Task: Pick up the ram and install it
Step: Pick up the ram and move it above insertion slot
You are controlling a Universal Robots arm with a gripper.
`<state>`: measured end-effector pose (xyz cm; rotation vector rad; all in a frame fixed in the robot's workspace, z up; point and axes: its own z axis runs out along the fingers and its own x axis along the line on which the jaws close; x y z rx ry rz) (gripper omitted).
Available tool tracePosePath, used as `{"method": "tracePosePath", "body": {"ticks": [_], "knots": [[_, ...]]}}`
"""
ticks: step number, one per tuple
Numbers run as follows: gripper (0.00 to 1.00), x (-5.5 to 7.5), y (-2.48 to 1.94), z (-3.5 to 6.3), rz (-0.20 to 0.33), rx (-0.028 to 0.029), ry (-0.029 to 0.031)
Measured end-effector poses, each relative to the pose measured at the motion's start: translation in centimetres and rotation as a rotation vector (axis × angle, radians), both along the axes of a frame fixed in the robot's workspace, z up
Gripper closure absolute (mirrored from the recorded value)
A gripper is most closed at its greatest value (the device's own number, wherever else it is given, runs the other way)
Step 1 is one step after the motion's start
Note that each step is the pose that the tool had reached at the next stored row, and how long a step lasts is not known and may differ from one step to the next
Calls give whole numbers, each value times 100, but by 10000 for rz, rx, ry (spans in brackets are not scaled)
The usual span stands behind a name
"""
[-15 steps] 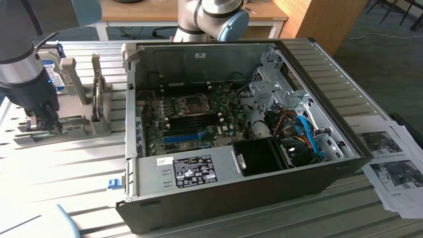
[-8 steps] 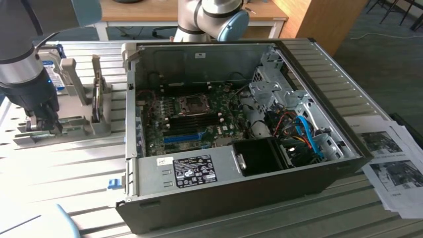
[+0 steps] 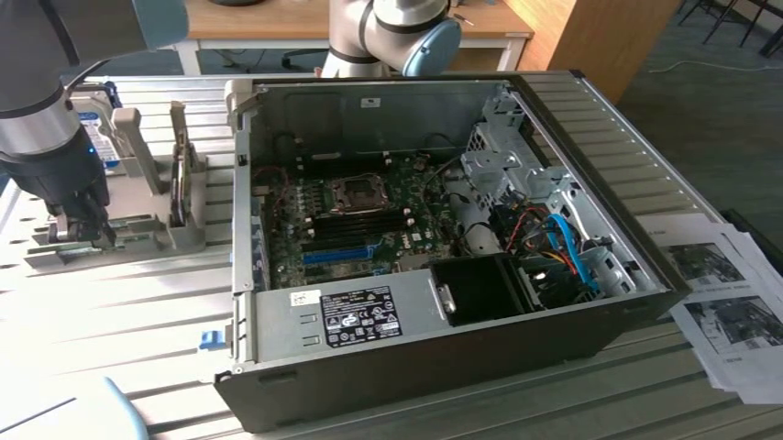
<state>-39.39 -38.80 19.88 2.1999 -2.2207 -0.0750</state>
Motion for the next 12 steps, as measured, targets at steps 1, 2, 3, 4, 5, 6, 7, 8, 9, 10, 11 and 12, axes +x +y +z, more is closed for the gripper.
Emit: {"method": "tracePosePath", "body": {"ticks": [1,2,3,4,5,6,7,8,9,10,11,12], "knots": [[89,0,0,4,0,-1,1],[89,0,0,10,0,-2,3],[89,0,0,17,0,-2,3],[89,-1,0,25,0,-2,3],[89,-1,0,35,-1,-2,4],[89,-1,0,47,-1,-3,4],[89,-1,0,58,0,-2,4],[89,-1,0,72,0,-2,3],[89,-1,0,86,0,-3,3],[89,0,0,101,-1,-2,3],[89,-1,0,116,0,-2,4],[89,0,0,130,-1,-2,3]]}}
